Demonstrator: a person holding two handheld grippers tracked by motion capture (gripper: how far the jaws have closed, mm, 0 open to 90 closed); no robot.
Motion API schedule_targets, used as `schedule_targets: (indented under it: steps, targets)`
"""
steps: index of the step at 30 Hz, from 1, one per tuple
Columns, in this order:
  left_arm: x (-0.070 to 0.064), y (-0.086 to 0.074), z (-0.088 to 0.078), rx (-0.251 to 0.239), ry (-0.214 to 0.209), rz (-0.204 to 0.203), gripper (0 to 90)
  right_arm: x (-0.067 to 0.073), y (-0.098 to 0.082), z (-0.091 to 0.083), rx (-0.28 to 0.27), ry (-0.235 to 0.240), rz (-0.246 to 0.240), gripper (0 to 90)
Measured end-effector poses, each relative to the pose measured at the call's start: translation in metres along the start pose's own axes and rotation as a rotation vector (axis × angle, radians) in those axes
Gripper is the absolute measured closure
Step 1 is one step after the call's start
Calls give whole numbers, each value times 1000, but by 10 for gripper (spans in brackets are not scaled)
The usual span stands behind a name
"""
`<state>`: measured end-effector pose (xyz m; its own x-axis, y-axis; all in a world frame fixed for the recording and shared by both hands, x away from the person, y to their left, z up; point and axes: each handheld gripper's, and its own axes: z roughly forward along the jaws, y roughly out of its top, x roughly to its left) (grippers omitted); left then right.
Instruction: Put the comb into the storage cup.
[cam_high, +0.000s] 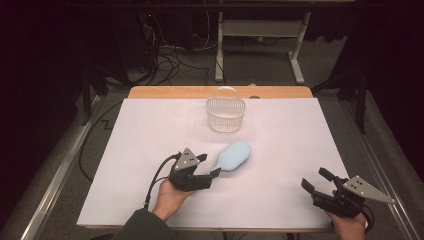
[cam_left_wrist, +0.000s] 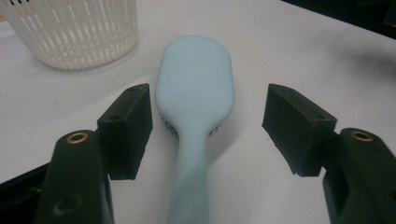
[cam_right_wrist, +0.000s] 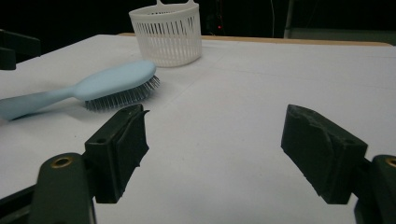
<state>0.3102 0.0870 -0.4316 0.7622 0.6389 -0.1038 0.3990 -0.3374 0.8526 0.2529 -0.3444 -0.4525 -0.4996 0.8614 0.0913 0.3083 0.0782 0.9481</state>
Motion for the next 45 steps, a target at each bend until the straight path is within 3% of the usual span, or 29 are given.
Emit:
schedule_targets:
  steps: [7,15,23,29,36,45]
  targets:
    - [0,7,3,53,-24,0,323,0,0,0,0,1,0,230]
    - [2,16,7,134,10,38,323,1,0,1,1,13,-5,230]
    - [3,28,13,243,19,-5,323,1,1,1,1,22,-4,230]
    - [4,34,17,310,24,-1,323,1,1,2,7,30,9,230]
    - [3,40,25,373,34,36,323,1,1,3,9,30,9,230]
    - [5,39,37,476,26,31,323,2,1,4,15,44,-4,230]
